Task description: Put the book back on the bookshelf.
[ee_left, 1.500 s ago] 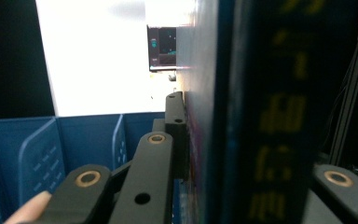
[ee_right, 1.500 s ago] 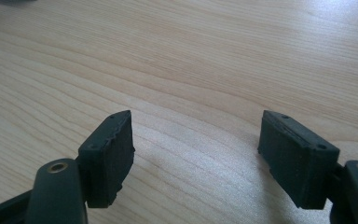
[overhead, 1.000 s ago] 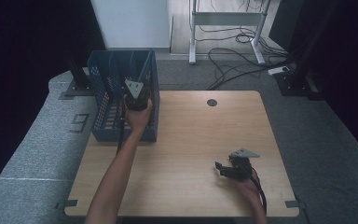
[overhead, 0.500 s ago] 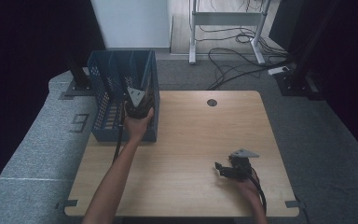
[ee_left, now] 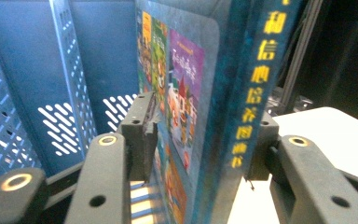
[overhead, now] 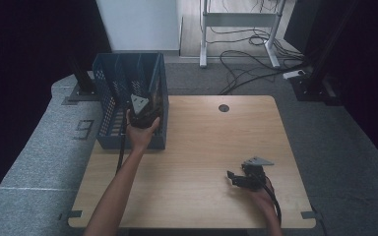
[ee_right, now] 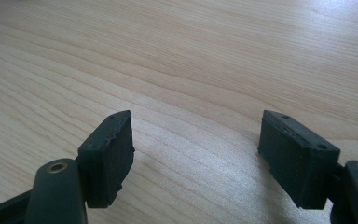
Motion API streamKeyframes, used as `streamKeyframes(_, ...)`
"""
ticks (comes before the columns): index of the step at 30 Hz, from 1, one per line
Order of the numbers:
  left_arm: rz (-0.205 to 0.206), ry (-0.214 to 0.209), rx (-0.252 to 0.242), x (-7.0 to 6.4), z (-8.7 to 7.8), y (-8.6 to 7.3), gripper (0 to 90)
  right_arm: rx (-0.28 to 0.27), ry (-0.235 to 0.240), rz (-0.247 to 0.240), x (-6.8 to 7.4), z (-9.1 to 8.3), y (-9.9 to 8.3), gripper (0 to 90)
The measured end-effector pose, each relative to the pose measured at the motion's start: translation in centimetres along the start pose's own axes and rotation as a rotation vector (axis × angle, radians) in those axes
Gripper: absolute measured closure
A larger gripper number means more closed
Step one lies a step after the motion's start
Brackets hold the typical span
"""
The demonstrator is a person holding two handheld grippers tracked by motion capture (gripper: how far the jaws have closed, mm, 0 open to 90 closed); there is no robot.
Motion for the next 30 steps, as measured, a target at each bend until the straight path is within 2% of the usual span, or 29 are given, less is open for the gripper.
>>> streamKeyframes(3,-0.002,-0.016,0.010,-0.1,-0.1,-0.1,50.1,0.000,0.000,0.002,0.0,0.0,0.0,25.5)
streamKeyframes(4,0.004,-0.032,0.032,-0.2,-0.1,-0.3,48.2,0.001,0.001,0.004,0.0,0.0,0.0,25.6)
streamKeyframes(11,0.014,-0.047,0.061,-0.3,-0.3,-0.9,41.4,0.000,0.004,0.006,-0.1,0.0,0.0,25.6)
streamKeyframes(12,0.034,-0.043,0.069,-0.4,-0.5,-1.0,40.6,0.000,0.003,0.005,-0.1,0.0,0.0,25.7)
streamKeyframes(15,0.037,-0.054,0.075,-0.4,-0.7,-1.2,39.1,0.000,0.001,0.004,0.0,0.0,0.0,25.7)
streamKeyframes(20,0.027,-0.092,0.088,-0.4,-2.0,-1.9,39.0,0.002,-0.003,0.004,0.0,0.0,0.0,25.8)
streamKeyframes(22,0.044,-0.103,0.095,-0.5,-2.5,-2.3,38.8,0.002,-0.003,0.004,0.0,0.0,0.0,25.8)
streamKeyframes(25,0.045,-0.115,0.107,-0.5,-2.9,-2.7,38.6,0.001,-0.003,0.005,0.0,0.0,0.0,25.9)
streamKeyframes(27,0.021,-0.137,0.113,-0.4,-3.8,-3.3,38.4,0.000,-0.004,0.005,0.0,0.0,0.0,25.9)
streamKeyframes(30,0.010,-0.135,0.084,-0.4,-5.0,-3.9,39.4,0.001,-0.007,0.006,0.0,0.0,0.1,25.9)
Point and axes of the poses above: each handheld gripper's, and its own axes: z roughly forward along the jaws, y roughly out of its top, x roughly to its left, the point moved 3 cm from there along z, roughly forward along the jaws, and after that the axes turned 4 degrees about z, right-handed, at the moved point
